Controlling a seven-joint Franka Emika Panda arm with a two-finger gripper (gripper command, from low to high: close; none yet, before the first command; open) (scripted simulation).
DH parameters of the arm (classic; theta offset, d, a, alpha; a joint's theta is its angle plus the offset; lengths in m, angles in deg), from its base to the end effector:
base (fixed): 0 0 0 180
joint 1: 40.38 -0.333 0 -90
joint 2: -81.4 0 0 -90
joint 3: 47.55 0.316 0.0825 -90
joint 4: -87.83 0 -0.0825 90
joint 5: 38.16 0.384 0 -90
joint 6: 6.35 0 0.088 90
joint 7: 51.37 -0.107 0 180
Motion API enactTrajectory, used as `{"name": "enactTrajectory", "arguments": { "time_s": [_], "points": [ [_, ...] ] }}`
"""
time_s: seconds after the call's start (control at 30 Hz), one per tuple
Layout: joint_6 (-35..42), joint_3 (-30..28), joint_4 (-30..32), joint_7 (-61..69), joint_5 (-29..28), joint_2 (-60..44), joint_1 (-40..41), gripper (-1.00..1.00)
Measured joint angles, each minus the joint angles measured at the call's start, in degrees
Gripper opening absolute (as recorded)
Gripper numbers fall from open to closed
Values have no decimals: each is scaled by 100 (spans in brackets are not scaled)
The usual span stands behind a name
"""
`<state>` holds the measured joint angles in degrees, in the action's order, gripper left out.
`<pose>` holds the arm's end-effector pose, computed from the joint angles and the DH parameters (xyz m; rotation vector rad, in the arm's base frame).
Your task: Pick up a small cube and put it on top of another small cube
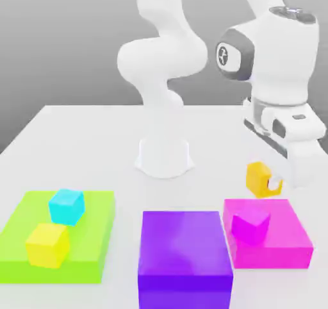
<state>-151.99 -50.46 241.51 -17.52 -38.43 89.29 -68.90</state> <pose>0.3696 0.1779 0.2789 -2.7207 -1.5617 0.0039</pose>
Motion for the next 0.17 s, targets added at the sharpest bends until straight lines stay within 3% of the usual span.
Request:
{"name": "enactTrajectory", "arguments": {
  "time_s": [0.07,0.1,0.17],
  "points": [
    [-427,-13,70,13,10,-356,12,-100],
    [-567,-17,93,13,7,-472,17,100],
    [-566,-17,93,13,7,-472,17,100]
  ]
}}
